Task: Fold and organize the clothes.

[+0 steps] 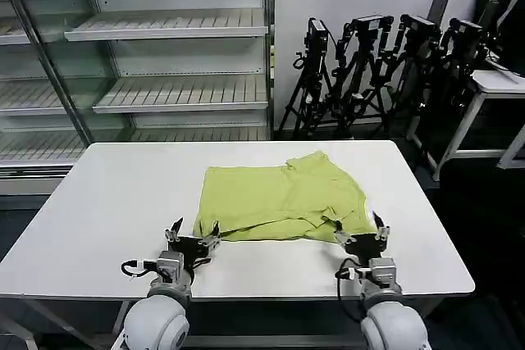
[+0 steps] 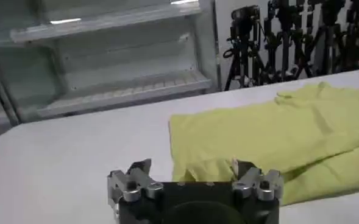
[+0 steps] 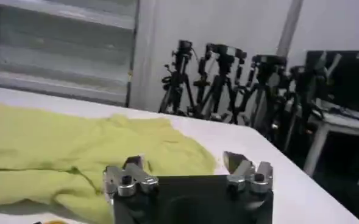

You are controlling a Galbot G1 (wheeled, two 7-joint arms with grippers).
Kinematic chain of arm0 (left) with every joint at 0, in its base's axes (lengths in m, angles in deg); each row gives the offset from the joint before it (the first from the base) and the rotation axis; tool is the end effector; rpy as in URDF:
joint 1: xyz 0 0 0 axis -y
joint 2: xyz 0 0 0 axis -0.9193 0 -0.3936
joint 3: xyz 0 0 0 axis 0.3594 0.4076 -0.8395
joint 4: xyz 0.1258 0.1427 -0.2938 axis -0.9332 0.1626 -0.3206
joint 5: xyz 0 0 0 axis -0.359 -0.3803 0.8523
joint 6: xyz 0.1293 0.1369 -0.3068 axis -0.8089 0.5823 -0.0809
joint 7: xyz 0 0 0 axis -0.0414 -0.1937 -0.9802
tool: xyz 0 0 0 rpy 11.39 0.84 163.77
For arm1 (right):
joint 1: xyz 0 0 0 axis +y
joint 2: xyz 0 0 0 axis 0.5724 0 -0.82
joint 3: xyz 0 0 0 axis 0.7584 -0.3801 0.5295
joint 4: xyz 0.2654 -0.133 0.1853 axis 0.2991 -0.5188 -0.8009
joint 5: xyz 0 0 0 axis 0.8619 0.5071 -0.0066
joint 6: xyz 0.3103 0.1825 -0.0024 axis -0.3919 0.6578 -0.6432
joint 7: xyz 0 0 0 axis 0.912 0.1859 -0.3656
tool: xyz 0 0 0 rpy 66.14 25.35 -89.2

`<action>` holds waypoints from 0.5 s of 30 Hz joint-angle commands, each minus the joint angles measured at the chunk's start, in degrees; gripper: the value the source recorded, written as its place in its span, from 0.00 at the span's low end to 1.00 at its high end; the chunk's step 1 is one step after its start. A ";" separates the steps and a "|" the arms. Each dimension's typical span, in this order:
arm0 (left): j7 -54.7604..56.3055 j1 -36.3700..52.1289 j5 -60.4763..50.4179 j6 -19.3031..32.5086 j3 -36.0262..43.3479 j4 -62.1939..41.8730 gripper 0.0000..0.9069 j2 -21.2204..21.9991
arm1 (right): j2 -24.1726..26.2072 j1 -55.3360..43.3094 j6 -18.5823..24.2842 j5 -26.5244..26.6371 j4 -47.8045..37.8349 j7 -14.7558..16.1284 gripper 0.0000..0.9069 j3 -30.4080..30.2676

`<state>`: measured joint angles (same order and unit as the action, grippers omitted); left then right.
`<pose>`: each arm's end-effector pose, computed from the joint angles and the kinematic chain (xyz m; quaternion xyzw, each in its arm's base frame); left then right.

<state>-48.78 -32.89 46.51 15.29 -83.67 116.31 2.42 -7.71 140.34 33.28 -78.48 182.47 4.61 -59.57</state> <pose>0.2661 -0.0176 -0.2500 -0.0267 -0.9817 -0.0751 0.1727 0.2553 -0.0238 -0.2479 -0.0477 -0.9881 0.0709 0.1277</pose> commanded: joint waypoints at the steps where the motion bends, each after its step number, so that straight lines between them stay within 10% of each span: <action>1: -0.06 2.65 2.06 -0.04 1.24 -4.05 1.00 -0.08 | 0.81 1.20 -4.40 6.29 0.74 -1.37 1.00 3.38; 11: -0.19 6.61 3.19 -0.11 2.75 -8.44 1.00 0.05 | 0.93 -0.98 -4.44 8.27 -2.80 -3.19 1.00 1.44; 13: -0.17 6.94 3.29 -0.09 3.01 -8.72 0.86 0.06 | 0.71 -1.13 -4.44 8.56 -3.02 -3.51 1.00 1.09; 15: -0.11 7.20 3.28 -0.09 3.21 -8.96 0.46 -0.02 | 0.71 -1.07 -4.44 8.95 -2.87 -3.41 1.00 0.63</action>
<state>-48.97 -28.18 49.07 15.20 -81.15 110.47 2.51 -7.01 139.58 29.90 -71.66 180.59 2.45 -59.04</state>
